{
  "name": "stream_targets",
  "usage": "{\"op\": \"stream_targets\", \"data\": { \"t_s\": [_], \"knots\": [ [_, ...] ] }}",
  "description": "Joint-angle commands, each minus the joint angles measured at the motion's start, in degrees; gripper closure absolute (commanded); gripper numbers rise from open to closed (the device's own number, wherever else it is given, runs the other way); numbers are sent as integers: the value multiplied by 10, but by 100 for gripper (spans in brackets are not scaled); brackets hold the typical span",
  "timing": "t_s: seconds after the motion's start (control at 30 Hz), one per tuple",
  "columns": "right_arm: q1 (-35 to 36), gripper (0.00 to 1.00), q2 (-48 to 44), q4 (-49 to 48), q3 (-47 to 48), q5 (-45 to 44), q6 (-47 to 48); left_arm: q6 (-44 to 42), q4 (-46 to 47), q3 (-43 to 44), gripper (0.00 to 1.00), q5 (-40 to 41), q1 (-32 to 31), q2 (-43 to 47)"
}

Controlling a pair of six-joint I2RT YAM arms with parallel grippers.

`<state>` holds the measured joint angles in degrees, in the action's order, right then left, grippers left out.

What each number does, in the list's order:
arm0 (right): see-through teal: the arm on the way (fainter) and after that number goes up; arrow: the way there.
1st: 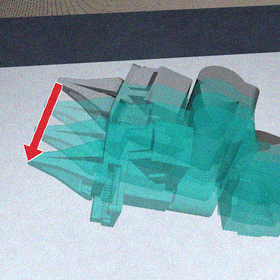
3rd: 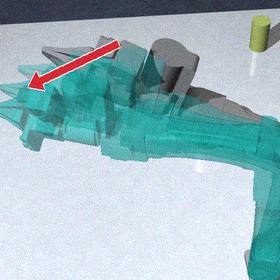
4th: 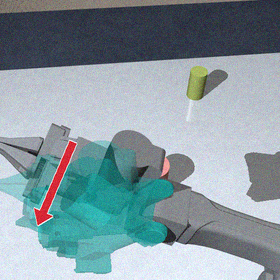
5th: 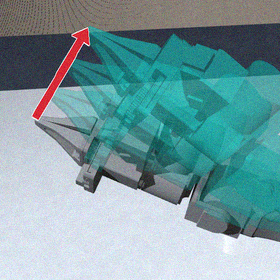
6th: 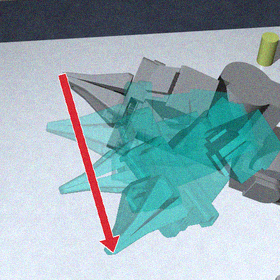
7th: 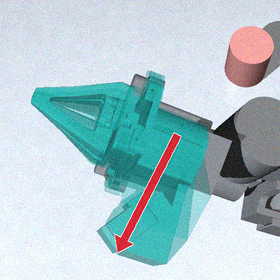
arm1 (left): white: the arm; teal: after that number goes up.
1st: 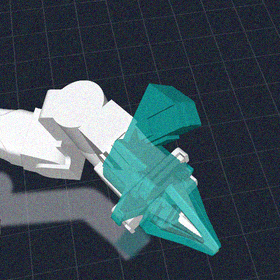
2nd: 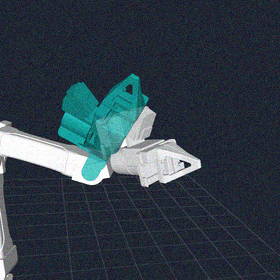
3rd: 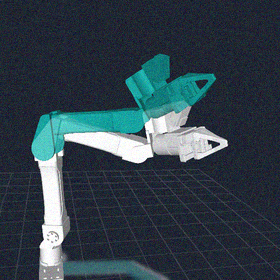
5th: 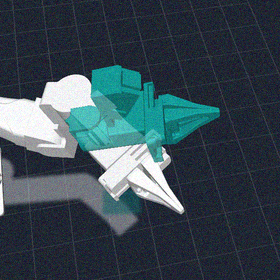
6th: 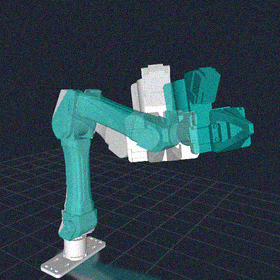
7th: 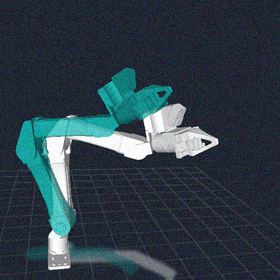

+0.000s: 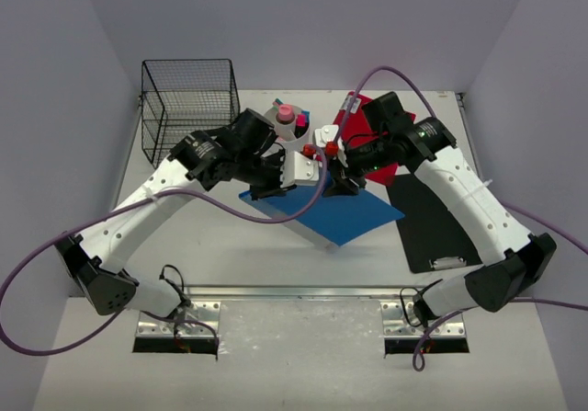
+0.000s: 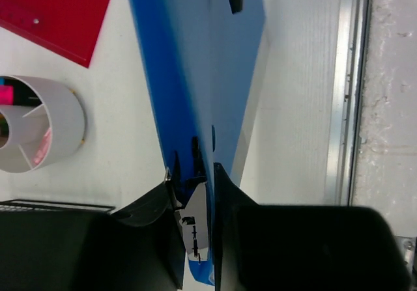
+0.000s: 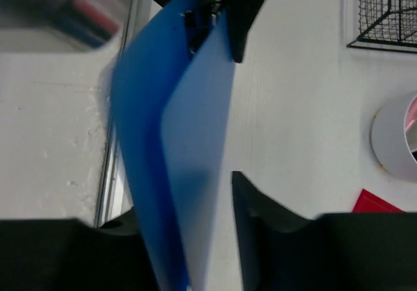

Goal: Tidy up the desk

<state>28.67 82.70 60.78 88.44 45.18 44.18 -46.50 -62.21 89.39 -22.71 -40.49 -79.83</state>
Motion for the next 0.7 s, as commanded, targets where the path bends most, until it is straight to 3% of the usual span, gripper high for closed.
{"op": "stream_targets", "data": {
  "t_s": [0.0, 0.03, 0.23, 0.37, 0.67],
  "knots": [
    [14, 90, -12, -28, -11, -1, -26, 5, 44, 40, 100, 34, -1, 17],
    [14, 100, -17, -34, -19, -3, -30, 15, 55, 30, 100, 32, -1, 28],
    [12, 100, -71, -108, -93, 3, -66, 84, 128, -54, 98, 13, 0, 102],
    [-2, 100, -92, -148, -104, 21, -111, 132, 151, -94, 88, -32, 9, 134],
    [-62, 100, -101, -252, -110, 93, -232, 219, 217, -159, 77, -117, 52, 169]
  ]
}}
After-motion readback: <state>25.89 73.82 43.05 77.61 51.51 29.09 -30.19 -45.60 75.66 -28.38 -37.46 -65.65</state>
